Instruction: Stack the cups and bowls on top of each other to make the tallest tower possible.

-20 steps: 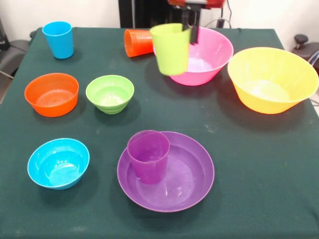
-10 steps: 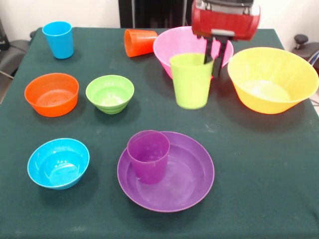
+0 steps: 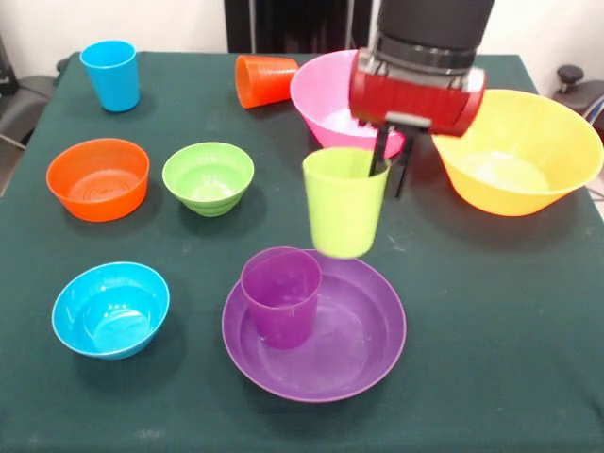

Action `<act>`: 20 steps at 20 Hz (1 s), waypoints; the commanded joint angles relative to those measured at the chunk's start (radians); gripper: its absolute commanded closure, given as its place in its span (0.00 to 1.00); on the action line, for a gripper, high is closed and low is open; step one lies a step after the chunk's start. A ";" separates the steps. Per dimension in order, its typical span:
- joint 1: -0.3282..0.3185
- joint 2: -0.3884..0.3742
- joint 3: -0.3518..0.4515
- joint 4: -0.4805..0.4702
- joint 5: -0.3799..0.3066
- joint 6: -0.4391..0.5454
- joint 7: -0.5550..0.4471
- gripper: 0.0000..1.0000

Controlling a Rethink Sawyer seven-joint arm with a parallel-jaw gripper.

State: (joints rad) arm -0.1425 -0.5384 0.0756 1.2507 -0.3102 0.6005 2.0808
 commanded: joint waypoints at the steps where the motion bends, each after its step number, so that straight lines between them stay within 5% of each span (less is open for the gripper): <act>1: 0.018 0.175 -0.029 -0.289 0.031 0.189 0.127 1.00; 20: 0.077 0.216 -0.119 -0.336 0.104 0.191 0.136 1.00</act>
State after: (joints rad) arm -0.0953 -0.3418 -0.0633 0.9458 -0.2327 0.6763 2.0808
